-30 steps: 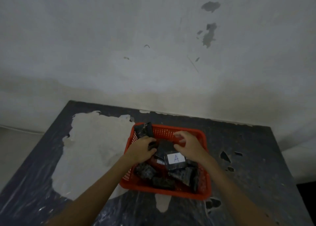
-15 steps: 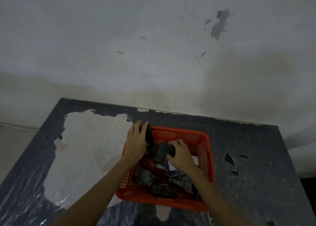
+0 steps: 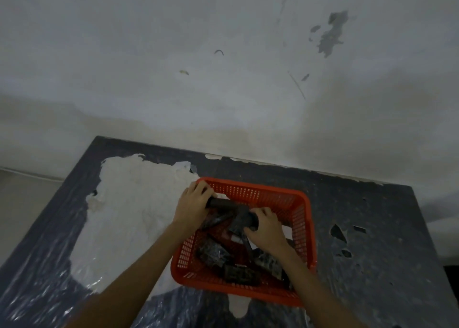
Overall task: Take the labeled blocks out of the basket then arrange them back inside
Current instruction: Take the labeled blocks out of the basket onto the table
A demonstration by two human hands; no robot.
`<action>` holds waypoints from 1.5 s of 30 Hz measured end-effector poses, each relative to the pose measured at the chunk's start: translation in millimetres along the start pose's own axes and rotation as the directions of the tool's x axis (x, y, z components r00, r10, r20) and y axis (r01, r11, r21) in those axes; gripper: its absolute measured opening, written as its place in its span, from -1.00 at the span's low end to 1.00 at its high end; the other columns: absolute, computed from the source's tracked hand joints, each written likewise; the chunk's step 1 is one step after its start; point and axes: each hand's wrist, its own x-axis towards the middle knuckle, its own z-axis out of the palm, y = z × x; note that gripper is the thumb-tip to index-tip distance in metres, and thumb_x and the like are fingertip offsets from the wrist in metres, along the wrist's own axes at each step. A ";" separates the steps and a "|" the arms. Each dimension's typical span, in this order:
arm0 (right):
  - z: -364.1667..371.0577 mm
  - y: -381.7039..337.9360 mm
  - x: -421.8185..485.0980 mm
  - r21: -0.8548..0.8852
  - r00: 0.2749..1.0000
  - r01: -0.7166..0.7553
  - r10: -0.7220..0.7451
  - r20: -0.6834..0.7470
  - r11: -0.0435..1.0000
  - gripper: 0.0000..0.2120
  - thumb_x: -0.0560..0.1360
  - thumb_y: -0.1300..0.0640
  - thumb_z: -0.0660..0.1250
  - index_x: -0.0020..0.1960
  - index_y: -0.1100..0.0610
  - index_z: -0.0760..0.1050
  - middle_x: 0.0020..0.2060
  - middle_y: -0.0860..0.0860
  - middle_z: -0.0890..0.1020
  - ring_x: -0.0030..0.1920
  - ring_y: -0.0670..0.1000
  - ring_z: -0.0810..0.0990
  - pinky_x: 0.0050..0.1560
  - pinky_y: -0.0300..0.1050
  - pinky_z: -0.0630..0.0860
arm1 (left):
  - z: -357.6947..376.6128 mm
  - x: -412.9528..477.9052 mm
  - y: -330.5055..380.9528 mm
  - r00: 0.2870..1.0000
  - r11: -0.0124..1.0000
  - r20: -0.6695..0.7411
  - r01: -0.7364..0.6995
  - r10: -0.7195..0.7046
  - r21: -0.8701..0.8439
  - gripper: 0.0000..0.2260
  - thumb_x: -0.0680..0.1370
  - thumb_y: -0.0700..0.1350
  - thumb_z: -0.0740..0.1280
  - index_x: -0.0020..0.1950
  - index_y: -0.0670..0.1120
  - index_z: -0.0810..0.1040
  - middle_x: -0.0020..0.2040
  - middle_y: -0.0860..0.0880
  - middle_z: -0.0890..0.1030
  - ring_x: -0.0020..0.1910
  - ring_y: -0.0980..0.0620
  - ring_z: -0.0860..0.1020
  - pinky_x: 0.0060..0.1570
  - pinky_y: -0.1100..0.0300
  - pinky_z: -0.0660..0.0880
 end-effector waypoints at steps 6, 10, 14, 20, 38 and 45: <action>4.4 -8.6 1.7 -0.073 1.000 -0.012 0.014 0.018 0.997 -0.42 0.41 -0.15 0.35 0.36 -0.02 0.28 0.29 0.08 0.35 0.25 0.20 0.36 0.31 0.13 0.30 | -19.7 -48.0 -16.6 0.912 0.987 -0.379 0.136 -0.158 -0.083 -0.79 0.40 -0.12 0.37 -0.01 -0.16 0.55 -0.03 -0.17 0.58 -0.03 -0.10 0.45 -0.10 0.09 0.46; 7.3 -16.9 3.0 -0.173 0.999 -0.013 0.021 0.041 0.985 -0.32 0.38 -0.21 0.35 0.40 -0.03 0.21 0.31 0.10 0.32 0.28 0.22 0.33 0.37 0.16 0.23 | -18.4 -92.6 -46.9 0.804 0.909 -0.441 0.409 -0.400 -0.078 -0.70 0.30 -0.30 0.50 -0.01 -0.20 0.57 -0.03 -0.22 0.58 -0.03 -0.19 0.45 -0.10 0.02 0.42; 10.9 -20.6 4.9 -0.261 0.998 0.026 -0.012 0.055 0.965 -0.16 0.33 -0.24 0.38 0.46 -0.03 0.08 0.35 0.12 0.29 0.32 0.24 0.30 0.40 0.21 0.18 | 8.2 -140.2 -61.2 0.822 0.854 -0.260 0.520 -0.507 -0.021 -0.75 0.27 -0.33 0.52 -0.10 -0.22 0.59 -0.09 -0.23 0.59 -0.13 -0.24 0.48 -0.20 -0.04 0.46; 20.1 -28.7 11.4 -0.407 0.995 0.088 -0.060 0.082 0.909 -0.06 0.32 -0.22 0.42 0.50 0.03 -0.02 0.37 0.16 0.28 0.36 0.24 0.26 0.40 0.26 0.17 | 49.5 -183.3 -51.9 0.843 0.844 0.058 0.530 -0.535 0.082 -0.57 0.21 -0.28 0.56 0.03 -0.19 0.56 0.00 -0.24 0.58 -0.07 -0.23 0.53 -0.12 -0.08 0.56; -40.6 -71.7 0.4 0.726 0.932 0.144 -0.338 0.129 0.673 -0.23 0.18 0.27 0.46 0.25 -0.24 0.28 0.24 -0.12 0.40 0.27 -0.03 0.45 0.03 -0.09 0.60 | -22.8 -55.2 11.0 0.950 0.675 0.266 0.305 -0.165 -0.671 -0.18 0.32 0.10 0.50 0.46 0.11 0.11 0.35 0.12 0.31 0.31 0.13 0.30 0.23 0.30 0.31; -24.9 -69.4 14.5 0.839 0.946 0.031 -0.288 0.151 0.544 -0.28 0.34 0.14 0.47 0.40 -0.10 0.23 0.31 -0.10 0.40 0.24 -0.11 0.49 0.04 -0.18 0.57 | -20.3 -42.6 -13.2 0.954 0.650 0.099 0.267 -0.284 -0.711 -0.20 0.19 0.10 0.54 0.31 0.29 0.18 0.17 0.23 0.38 0.15 0.19 0.45 -0.09 0.52 0.45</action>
